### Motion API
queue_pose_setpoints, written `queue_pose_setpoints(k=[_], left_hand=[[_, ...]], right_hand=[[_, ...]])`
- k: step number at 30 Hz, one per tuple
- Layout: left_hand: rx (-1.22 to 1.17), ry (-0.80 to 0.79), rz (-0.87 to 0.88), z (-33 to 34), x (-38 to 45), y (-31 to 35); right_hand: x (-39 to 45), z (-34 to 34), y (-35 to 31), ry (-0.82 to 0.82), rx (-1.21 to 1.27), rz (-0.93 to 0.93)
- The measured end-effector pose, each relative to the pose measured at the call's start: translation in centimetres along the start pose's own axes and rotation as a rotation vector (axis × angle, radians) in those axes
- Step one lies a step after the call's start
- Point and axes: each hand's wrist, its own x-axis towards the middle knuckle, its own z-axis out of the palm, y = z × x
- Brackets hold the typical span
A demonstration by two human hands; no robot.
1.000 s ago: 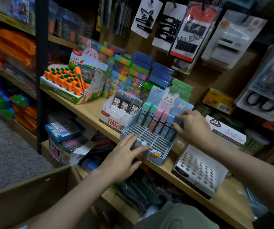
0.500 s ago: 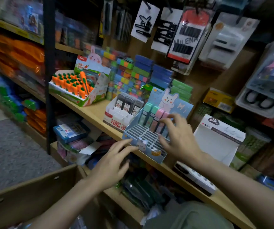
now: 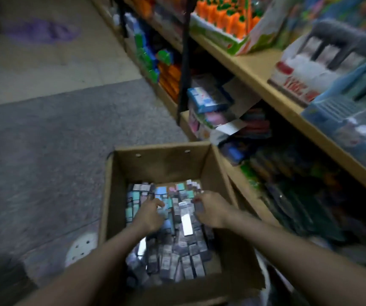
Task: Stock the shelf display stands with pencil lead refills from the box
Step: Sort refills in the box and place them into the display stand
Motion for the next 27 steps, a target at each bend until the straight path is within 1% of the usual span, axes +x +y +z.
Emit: queue_pose_setpoints(k=[2, 3, 7, 9, 11, 13, 16, 18, 21, 24, 27], left_hand=[[0.039, 0.061, -0.131, 1.8, -0.2, -2.0], [0.047, 0.072, -0.160, 2.7, -0.2, -2.6], [0.073, 0.014, -0.113, 5.8, 0.3, -3.6], [0.106, 0.037, -0.089, 6.6, 1.0, -4.0], [0.189, 0.084, -0.067, 6.9, 1.9, -4.3], [0.234, 0.129, -0.061, 7.0, 2.7, -4.6], [0.174, 0.221, -0.071, 7.1, 3.9, -4.7], [0.117, 0.303, -0.086, 7.3, 4.5, -4.5], [0.011, 0.380, -0.132, 7.9, 4.8, -4.3], [-0.074, 0.422, -0.173, 8.5, 4.2, -4.0], [-0.015, 0.423, -0.207, 9.0, 3.6, -3.4]], right_hand=[[2.1, 3.0, 0.6, -0.053, 0.014, 0.059], [3.0, 4.3, 1.0, -0.066, 0.011, 0.081], [5.4, 8.5, 2.0, -0.010, 0.045, 0.192], [6.5, 9.7, 2.2, 0.034, 0.081, 0.208], [7.8, 10.1, 2.3, 0.063, 0.125, 0.226], [9.0, 10.1, 2.6, 0.050, 0.115, 0.235], [10.0, 10.0, 2.6, 0.023, 0.037, 0.226], [10.2, 10.1, 2.6, 0.051, 0.057, 0.213], [10.3, 10.1, 2.8, 0.072, 0.101, 0.224], [10.2, 10.3, 3.0, 0.115, 0.172, 0.245], [9.7, 10.8, 3.1, 0.182, 0.302, 0.283]])
